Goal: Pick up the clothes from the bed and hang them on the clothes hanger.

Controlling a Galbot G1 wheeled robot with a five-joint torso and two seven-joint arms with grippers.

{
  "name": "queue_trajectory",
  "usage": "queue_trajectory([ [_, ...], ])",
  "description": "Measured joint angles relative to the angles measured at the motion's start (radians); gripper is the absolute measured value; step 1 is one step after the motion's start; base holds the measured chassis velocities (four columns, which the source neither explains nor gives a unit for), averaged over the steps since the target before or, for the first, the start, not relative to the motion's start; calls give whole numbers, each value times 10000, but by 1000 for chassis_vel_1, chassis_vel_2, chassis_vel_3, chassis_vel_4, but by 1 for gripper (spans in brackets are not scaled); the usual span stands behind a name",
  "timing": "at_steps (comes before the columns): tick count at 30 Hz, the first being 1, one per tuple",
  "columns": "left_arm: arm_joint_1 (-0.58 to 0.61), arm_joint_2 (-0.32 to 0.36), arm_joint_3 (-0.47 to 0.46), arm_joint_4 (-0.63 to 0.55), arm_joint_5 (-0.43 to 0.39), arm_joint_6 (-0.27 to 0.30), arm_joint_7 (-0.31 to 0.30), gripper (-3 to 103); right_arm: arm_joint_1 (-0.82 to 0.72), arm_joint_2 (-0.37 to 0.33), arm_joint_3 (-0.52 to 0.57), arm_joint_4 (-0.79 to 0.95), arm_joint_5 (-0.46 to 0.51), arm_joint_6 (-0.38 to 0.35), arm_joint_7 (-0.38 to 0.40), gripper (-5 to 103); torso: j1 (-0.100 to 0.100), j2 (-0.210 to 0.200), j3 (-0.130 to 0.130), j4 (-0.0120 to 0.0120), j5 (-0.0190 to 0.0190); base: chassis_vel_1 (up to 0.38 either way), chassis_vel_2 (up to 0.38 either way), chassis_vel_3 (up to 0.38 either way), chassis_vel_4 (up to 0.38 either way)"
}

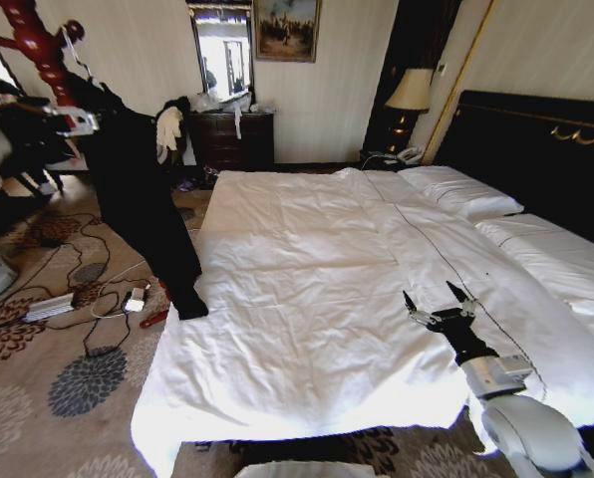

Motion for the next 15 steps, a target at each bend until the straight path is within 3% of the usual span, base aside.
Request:
queue_trajectory([
  [1,6,-231,76,-120,174,-71,82,100,0,0,0,0,0,0,0,100,0,0,0,0,0,0,0,0,0],
  [4,-144,-1928,979,-1068,1575,-383,708,100,0,0,0,1,0,0,0,100,-1,0,-1,10,-4,0,0,0,0],
  [5,-144,-1928,979,-1068,1575,-383,708,100,0,0,0,1,0,0,0,100,-1,0,-1,10,-4,0,0,0,0],
  [6,-289,-2987,1519,-1798,1881,-436,890,100,0,0,0,1,0,0,0,100,-1,0,-1,8,-9,0,0,0,0],
  [9,-564,-4377,2078,-2744,2238,-533,1032,100,0,0,0,1,0,0,0,100,-1,0,-1,3,4,0,0,0,0],
  [10,-564,-4377,2078,-2744,2238,-533,1032,100,0,0,0,1,0,0,0,100,-1,0,-1,3,4,0,0,0,0],
  [15,-1314,-6690,3498,-3757,3433,-797,1154,100,0,0,-1,0,0,0,0,100,-1,0,0,0,-2,0,0,0,0],
])
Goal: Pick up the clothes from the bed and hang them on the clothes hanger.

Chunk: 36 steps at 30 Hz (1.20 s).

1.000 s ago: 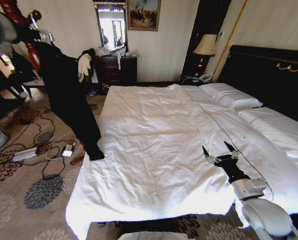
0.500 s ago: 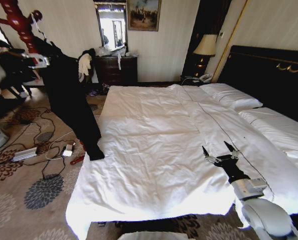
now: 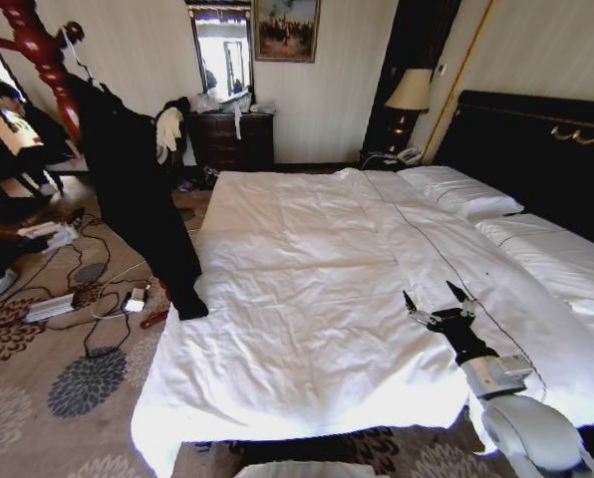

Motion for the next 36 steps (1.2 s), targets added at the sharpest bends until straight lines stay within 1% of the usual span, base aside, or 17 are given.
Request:
queue_trajectory([
  [1,0,0,0,0,0,0,0,100,0,0,0,0,0,0,0,100,0,0,0,0,0,0,0,0,0],
  [6,56,-2103,1146,-572,1496,-538,506,100,0,0,0,0,0,0,0,100,0,1,0,7,3,0,0,0,0],
  [7,56,-2103,1146,-572,1496,-538,506,100,0,0,0,0,0,0,0,100,0,1,0,7,3,0,0,0,0],
  [10,31,-2984,1940,-679,2364,-859,572,100,0,0,0,0,0,0,0,100,0,0,0,3,3,0,0,0,0],
  [11,31,-2984,1940,-679,2364,-859,572,100,0,0,0,0,0,0,0,100,0,0,0,3,3,0,0,0,0],
  [15,104,-3985,2919,-714,3873,-1538,1029,100,1,-1,0,0,0,0,0,100,0,0,0,5,3,0,0,0,0],
  [16,104,-3985,2919,-714,3873,-1538,1029,100,1,-1,0,0,0,0,0,100,0,0,0,5,3,0,0,0,0],
  [18,79,-4329,3245,-504,4725,-2050,1192,100,0,0,1,-1,0,0,0,100,0,0,0,4,2,0,0,0,0],
  [19,79,-4329,3245,-504,4725,-2050,1192,100,0,0,1,-1,0,0,0,100,0,0,0,4,2,0,0,0,0],
  [21,189,-4742,3667,-249,5259,-2528,1311,100,0,0,0,-1,0,0,0,100,0,0,1,4,0,0,0,0,0],
  [24,329,-4973,3921,-50,5612,-2897,1449,100,1,0,0,-1,0,0,0,100,0,0,1,6,4,0,0,0,0],
  [26,354,-5314,4314,245,6002,-3316,1506,100,0,0,1,-1,0,0,0,100,1,-1,1,3,1,0,0,0,0],
  [28,347,-5856,4870,515,6472,-3717,1567,100,0,0,0,-1,0,0,0,100,1,-1,1,6,0,0,0,0,0],
  [29,347,-5856,4870,515,6472,-3717,1567,100,0,0,0,-1,0,0,0,100,1,-1,1,6,0,0,0,0,0],
  [33,582,-6644,6043,893,7687,-4239,1733,100,0,0,1,-1,0,0,0,100,1,-1,2,5,2,0,0,0,0],
  [34,582,-6644,6043,893,7687,-4239,1733,100,0,0,1,-1,0,0,0,100,1,-1,2,5,2,0,0,0,0],
  [36,647,-6934,6481,1070,8237,-4518,1779,100,0,0,1,-1,0,0,0,100,1,0,1,5,2,0,0,0,0],
])
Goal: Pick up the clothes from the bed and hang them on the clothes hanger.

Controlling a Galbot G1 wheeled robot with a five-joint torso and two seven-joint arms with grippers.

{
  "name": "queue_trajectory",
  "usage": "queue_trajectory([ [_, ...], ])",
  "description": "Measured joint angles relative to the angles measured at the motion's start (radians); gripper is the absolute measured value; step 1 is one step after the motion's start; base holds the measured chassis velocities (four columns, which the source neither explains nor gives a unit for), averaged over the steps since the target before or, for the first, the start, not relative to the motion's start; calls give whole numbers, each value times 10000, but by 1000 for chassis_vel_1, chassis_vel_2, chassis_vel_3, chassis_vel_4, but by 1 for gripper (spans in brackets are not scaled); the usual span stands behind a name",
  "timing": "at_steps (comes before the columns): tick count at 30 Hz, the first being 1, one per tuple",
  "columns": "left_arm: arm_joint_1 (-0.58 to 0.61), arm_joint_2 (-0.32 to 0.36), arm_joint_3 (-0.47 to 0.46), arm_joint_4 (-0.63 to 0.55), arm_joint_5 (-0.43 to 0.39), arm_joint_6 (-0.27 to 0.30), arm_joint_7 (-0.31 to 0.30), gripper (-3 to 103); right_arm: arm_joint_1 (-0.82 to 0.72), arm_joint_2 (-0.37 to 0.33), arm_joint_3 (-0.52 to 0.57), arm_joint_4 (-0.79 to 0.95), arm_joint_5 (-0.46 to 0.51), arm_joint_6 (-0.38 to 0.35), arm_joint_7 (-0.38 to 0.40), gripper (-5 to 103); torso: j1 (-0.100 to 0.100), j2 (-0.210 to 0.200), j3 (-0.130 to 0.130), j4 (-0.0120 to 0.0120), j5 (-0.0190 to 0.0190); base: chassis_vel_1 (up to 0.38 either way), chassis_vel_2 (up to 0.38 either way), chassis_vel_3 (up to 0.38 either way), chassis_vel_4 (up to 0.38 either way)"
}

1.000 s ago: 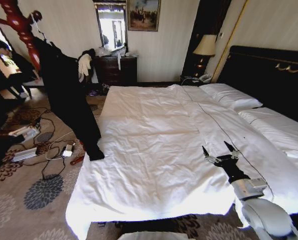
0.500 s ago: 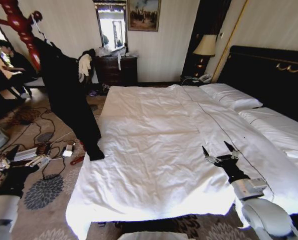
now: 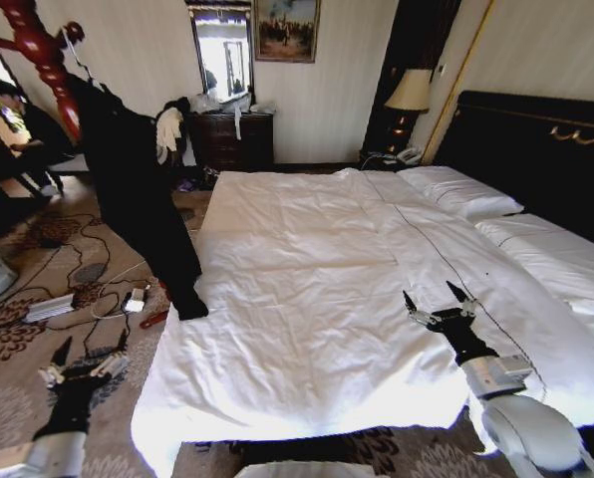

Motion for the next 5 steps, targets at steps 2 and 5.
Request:
queue_trajectory([
  [2,49,-248,379,258,264,-294,25,100,0,0,0,0,0,0,0,100,0,0,0,-1,1,0,0,0,0],
  [5,81,-309,543,562,290,-526,25,100,1,0,0,0,0,0,0,100,1,-1,0,-1,1,0,0,0,0],
])
